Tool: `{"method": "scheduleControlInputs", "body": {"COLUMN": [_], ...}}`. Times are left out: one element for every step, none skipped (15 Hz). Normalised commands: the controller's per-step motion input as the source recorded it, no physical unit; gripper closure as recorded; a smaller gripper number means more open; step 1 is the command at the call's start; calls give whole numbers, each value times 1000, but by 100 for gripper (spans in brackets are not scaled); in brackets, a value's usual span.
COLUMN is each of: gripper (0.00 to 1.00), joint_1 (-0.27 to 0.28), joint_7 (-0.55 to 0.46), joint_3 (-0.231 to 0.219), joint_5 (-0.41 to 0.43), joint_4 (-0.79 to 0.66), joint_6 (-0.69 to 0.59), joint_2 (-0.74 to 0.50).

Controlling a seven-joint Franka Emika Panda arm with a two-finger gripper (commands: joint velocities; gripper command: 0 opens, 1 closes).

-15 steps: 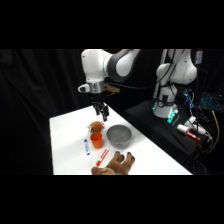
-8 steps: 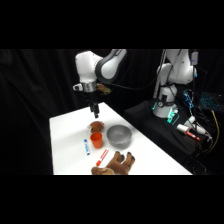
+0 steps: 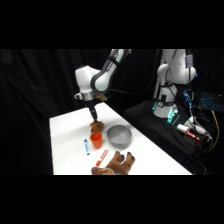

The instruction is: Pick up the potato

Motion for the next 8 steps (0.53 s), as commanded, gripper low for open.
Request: {"method": "scheduleControlInputs", "body": {"gripper": [0,0,0,0,0,0,13,26], "joint_1": [-145,-150,-148,-147,-143,-137,-124,-114], "joint_7": [-135,-145,-152,-159,-160,-158,-152,-144], "joint_3": [100,114,120,125,124,122,112,102], "joint_5": [197,203,191,186,175,164,139,125], "joint_4": [148,145,140,144,143,139,129,125], "joint_6": [72,48,50,40,30,19,21,22], "joint_2": [265,253,240,232,223,200,175,150]}}
